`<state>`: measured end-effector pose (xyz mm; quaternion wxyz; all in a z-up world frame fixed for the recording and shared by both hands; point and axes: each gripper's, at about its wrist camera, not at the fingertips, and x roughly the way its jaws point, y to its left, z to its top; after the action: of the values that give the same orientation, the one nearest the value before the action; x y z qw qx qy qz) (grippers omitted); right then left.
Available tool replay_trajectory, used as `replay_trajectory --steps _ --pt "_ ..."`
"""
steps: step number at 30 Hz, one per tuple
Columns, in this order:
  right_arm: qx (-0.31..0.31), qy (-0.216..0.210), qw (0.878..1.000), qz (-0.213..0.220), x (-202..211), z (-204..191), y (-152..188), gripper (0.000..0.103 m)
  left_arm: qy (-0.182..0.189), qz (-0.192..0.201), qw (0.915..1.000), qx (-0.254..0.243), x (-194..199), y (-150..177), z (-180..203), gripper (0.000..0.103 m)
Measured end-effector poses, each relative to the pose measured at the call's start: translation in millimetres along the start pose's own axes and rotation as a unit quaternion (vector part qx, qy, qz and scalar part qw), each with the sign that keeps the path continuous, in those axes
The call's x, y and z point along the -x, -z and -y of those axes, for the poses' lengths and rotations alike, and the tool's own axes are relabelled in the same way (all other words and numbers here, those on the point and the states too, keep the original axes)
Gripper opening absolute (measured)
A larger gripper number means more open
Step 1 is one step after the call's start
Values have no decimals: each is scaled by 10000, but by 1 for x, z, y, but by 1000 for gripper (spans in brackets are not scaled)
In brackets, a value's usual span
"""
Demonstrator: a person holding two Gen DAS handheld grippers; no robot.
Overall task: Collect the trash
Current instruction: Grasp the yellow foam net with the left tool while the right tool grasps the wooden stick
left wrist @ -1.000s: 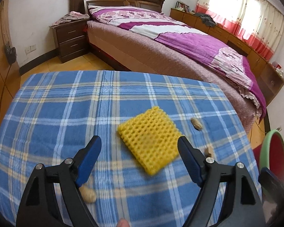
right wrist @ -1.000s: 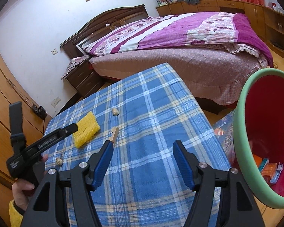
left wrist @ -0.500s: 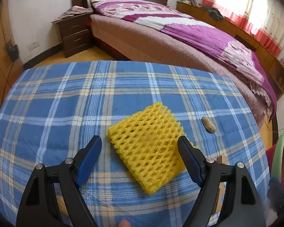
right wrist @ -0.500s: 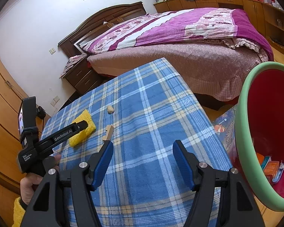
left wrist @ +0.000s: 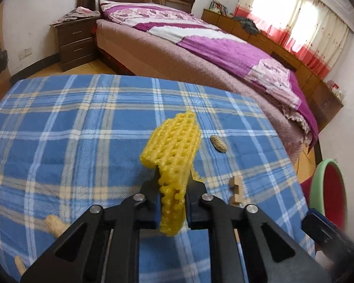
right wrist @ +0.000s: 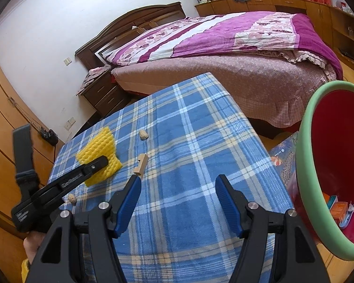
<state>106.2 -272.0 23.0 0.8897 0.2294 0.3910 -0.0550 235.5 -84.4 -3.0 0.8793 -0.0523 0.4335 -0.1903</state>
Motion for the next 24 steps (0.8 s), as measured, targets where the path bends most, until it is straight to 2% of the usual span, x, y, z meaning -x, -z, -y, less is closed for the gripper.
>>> replay_trajectory --steps 2,8,16,24 --pt "44 -21 10000 -18 -1 -5 0 68 -33 118 9999 91 13 2 -5 14" --pt "295 -111 9994 -146 -10 -27 3 68 -474 419 9976 298 49 13 -26 14" --pt "825 -104 9959 -369 -32 -64 15 67 -667 511 9940 707 69 29 -52 14" --pt "1183 228 9916 -468 -52 -79 25 48 -639 486 9914 1037 74 40 -72 14"
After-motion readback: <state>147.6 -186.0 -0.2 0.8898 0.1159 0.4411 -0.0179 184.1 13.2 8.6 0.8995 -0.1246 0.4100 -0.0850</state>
